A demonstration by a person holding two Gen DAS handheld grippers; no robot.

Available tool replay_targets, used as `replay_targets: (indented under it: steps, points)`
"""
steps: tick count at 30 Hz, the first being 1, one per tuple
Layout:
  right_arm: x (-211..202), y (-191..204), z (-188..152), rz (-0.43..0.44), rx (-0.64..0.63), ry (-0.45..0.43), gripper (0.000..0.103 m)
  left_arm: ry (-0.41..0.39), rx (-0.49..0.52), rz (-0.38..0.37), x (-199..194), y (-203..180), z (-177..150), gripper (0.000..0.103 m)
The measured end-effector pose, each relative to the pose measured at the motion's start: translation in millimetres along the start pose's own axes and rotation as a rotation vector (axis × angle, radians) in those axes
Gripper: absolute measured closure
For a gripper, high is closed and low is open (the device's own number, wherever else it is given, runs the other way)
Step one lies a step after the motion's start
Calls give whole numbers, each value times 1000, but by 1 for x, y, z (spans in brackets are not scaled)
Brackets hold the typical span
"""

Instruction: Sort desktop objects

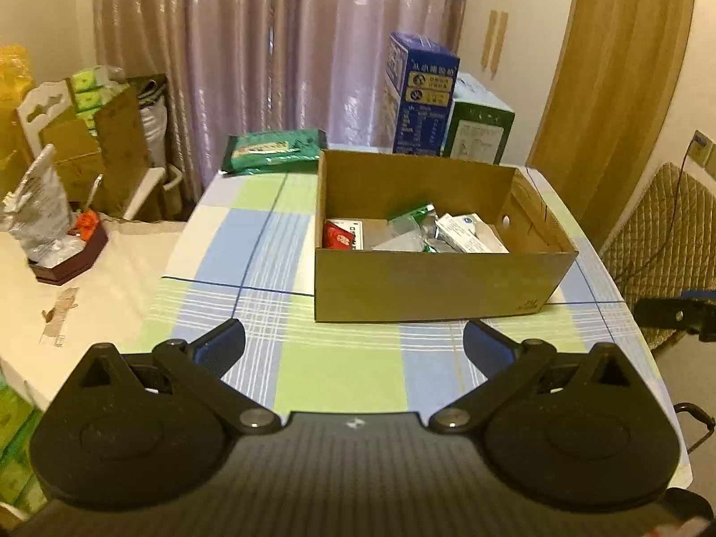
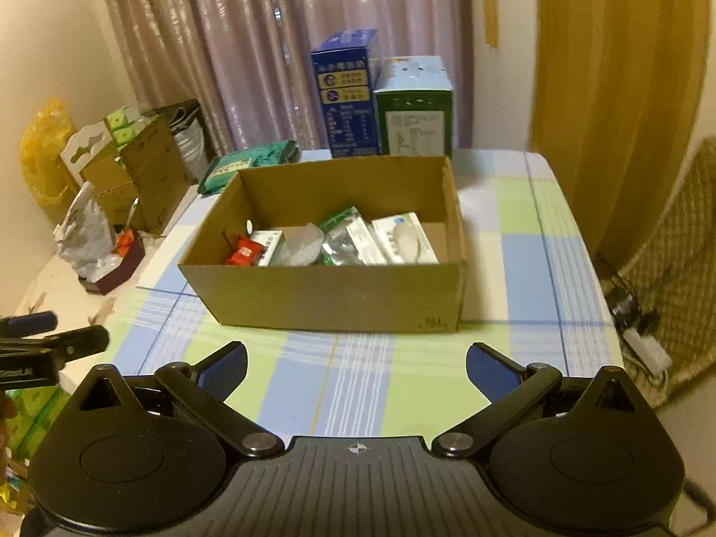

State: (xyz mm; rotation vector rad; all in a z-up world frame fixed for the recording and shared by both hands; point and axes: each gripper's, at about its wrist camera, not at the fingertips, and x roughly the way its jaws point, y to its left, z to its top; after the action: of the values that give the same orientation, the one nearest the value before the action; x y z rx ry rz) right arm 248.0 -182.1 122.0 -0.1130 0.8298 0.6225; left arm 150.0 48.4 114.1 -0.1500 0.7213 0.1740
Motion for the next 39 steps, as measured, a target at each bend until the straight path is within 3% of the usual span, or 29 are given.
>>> replay_targets:
  steps: [11,16,23,39]
  points:
    - [-42,-2,-37,1,115,7,2,-27,-41,-16,-44,-19,-22,1]
    - [-48,2,-50,-15,91,34,2,-16,-25,-15,-56,-28,-33,1]
    - [-55,6,-64,-20,95,30,2,4,-30,-33,-63,-34,-46,1]
    - [-56,7,-82,-21,103,63,2,25,-55,11,-62,-28,-59,1]
